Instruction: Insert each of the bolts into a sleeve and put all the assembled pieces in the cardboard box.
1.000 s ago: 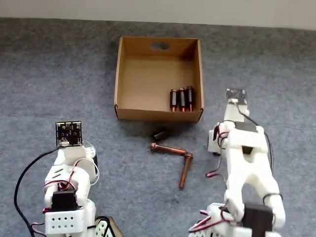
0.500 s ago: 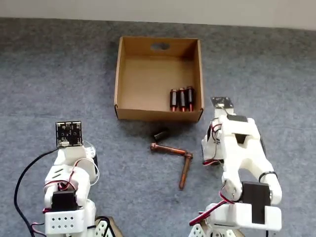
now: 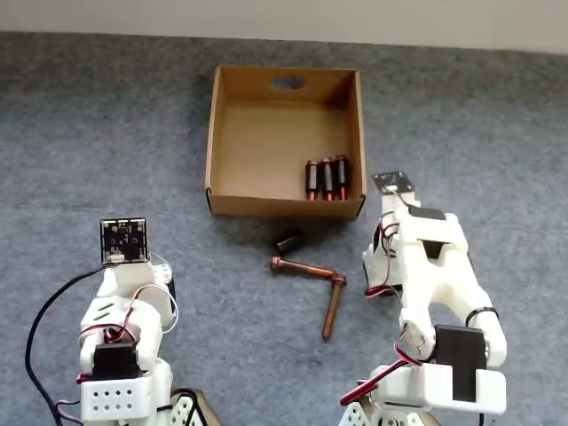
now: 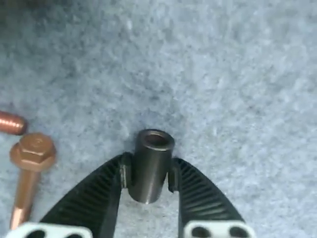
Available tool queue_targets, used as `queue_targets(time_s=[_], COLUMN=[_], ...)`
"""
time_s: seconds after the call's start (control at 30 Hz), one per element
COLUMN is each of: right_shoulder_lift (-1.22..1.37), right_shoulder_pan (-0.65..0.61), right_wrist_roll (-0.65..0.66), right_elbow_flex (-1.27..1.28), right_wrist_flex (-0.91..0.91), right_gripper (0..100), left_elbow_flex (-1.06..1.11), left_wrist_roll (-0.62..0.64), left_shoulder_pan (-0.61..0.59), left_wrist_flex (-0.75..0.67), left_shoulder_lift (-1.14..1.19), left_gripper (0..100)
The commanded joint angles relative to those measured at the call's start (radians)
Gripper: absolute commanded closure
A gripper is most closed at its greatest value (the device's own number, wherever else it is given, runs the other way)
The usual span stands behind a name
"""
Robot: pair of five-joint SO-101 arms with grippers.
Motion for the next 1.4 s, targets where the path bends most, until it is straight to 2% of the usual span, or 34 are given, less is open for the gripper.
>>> queue_targets(time_s=[0.0, 0.1, 0.2, 0.3, 0.43, 0.57, 0.7, 0.83, 0.93, 1.07, 1.17, 1.37], right_shoulder_lift=[-0.001, -0.007, -0.01, -0.059, -0.318, -0.636, -0.915, -1.132, -1.254, -1.38, -1.451, -1.531], right_shoulder_pan=[-0.013, -0.007, -0.007, -0.007, -0.007, -0.033, -0.082, -0.125, -0.125, -0.124, -0.122, -0.122], right_wrist_roll=[0.008, 0.009, 0.011, 0.009, 0.005, -0.038, -0.158, -0.232, -0.242, -0.242, -0.242, -0.242], right_elbow_flex=[0.001, 0.018, 0.022, 0.004, 0.002, 0.148, 0.371, 0.576, 0.679, 0.76, 0.805, 0.839], right_wrist_flex=[-0.044, -0.044, -0.022, 0.087, 0.142, 0.09, -0.027, -0.137, -0.156, -0.153, -0.151, -0.15], right_gripper=[87.8, 98.8, 99.5, 99.2, 99.2, 99.2, 99.2, 99.2, 99.2, 99.2, 99.2, 99.2], left_elbow_flex=[0.016, 0.016, 0.016, 0.016, 0.016, 0.016, 0.015, -0.056, -0.093, -0.11, -0.159, -0.453], left_wrist_roll=[-0.006, -0.006, -0.006, -0.006, -0.006, -0.009, -0.121, -0.155, -0.158, -0.308, -0.376, -0.387], left_shoulder_pan=[0.01, 0.01, 0.01, 0.01, 0.01, 0.016, 0.016, 0.047, 0.05, 0.051, 0.05, 0.05], left_wrist_flex=[0.002, 0.002, 0.002, 0.002, 0.002, 0.035, 0.044, 0.17, 0.215, 0.213, 0.213, 0.238], left_shoulder_lift=[-0.013, -0.013, -0.013, -0.013, -0.013, -0.019, -0.019, -0.021, -0.019, -0.015, -0.015, -0.012], left_gripper=[99, 99, 99, 99, 99, 99, 99, 99, 99, 99, 99, 99])
